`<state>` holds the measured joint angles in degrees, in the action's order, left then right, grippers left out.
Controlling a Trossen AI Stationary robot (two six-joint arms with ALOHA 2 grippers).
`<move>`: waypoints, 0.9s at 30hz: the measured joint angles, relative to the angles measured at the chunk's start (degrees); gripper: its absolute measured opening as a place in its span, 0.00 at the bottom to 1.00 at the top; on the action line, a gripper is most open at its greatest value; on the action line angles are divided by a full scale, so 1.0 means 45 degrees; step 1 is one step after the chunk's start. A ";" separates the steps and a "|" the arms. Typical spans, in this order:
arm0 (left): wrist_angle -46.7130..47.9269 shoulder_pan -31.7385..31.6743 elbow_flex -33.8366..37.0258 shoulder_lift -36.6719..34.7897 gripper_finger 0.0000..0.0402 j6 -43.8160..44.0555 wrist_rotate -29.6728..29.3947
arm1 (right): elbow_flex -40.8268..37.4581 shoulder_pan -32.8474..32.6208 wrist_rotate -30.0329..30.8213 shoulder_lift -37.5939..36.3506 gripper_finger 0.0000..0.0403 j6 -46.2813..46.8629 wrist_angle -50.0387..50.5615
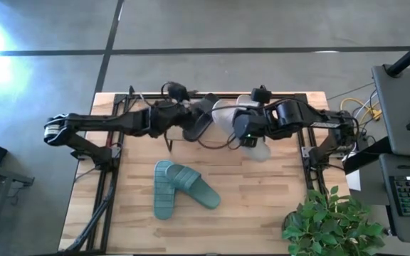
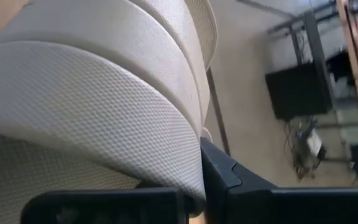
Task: Pick and place slides into the shelf
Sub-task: Put the gray slide on the shelf
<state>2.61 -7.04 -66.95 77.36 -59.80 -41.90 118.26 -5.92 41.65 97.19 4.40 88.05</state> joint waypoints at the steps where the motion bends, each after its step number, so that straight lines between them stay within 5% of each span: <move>1: 0.0837 -0.0117 0.0003 -0.0117 0.56 0.0568 -0.0189 | -0.0042 0.0109 0.0020 -0.0015 0.02 0.0369 0.0098; 8: 0.5059 -0.0367 0.0299 -0.1242 0.57 0.4952 0.0522 | -0.0093 0.1450 0.0084 0.0841 0.03 0.4357 0.0158; 27: 0.5208 -0.0523 0.3522 -0.4987 0.57 0.8385 0.0463 | -0.0175 0.3304 0.0093 0.3954 0.03 0.8593 0.0428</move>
<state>26.04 -9.39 -51.10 54.92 -22.07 -39.81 117.47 8.95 42.07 114.98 43.07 89.98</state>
